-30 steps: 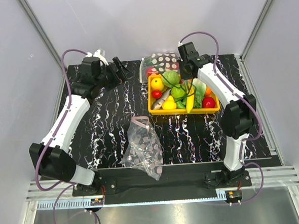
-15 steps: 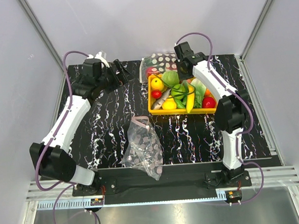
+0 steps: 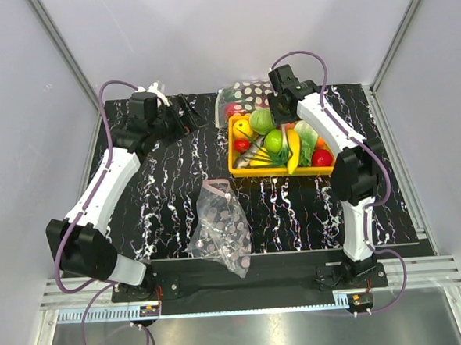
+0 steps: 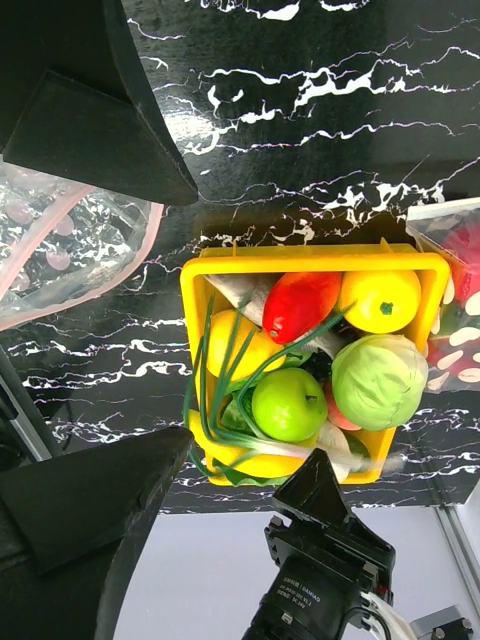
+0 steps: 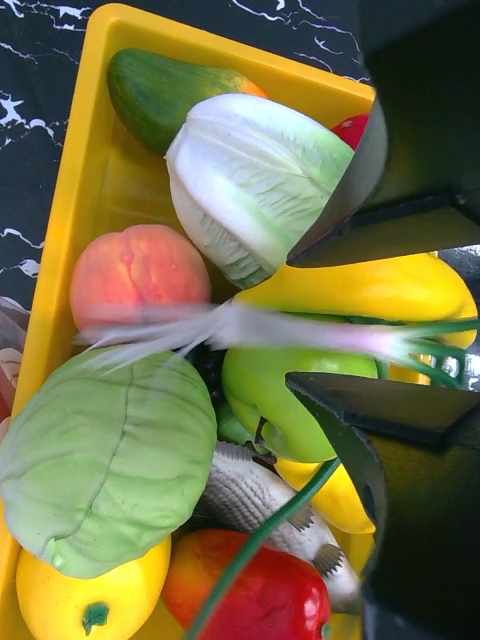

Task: Open the zip-top bag and remove the fake food
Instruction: Place the fake vegetable in the bin, then reset both arms

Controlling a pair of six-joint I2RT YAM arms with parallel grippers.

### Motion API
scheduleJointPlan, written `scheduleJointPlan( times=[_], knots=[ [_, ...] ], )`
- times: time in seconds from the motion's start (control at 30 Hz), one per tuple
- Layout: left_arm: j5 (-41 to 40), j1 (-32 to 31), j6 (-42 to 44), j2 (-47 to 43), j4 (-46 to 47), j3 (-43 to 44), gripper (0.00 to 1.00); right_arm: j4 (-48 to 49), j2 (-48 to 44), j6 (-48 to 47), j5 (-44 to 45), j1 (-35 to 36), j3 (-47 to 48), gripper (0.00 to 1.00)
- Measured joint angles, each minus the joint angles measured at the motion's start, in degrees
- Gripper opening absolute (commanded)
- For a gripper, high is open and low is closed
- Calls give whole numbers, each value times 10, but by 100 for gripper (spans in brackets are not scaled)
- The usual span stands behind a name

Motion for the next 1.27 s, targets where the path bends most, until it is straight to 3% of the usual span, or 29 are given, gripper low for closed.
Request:
scheduleJointPlan(
  times=[0.2, 0.3, 0.47, 0.63, 0.83, 1.03, 1.27],
  knots=[
    [0, 0, 7, 0, 0, 0, 99, 0, 0, 1, -7, 0, 0, 57],
    [-1, 0, 16, 0, 0, 0, 99, -5, 0, 3, -9, 0, 5, 69],
    [-12, 0, 42, 0, -1, 1, 99, -7, -4, 11, -18, 0, 23, 99],
    [-37, 2, 71, -5, -4, 4, 99, 16, -43, 23, -47, 0, -3, 100],
    [-87, 17, 97, -36, -14, 16, 99, 115, -183, 63, -107, -12, -138, 100],
    [-138, 34, 119, -59, -35, 39, 99, 233, -318, 124, -163, -106, -309, 100],
    [-171, 38, 140, -66, -60, 46, 99, 267, -350, 136, -166, -186, -363, 100]
  ],
)
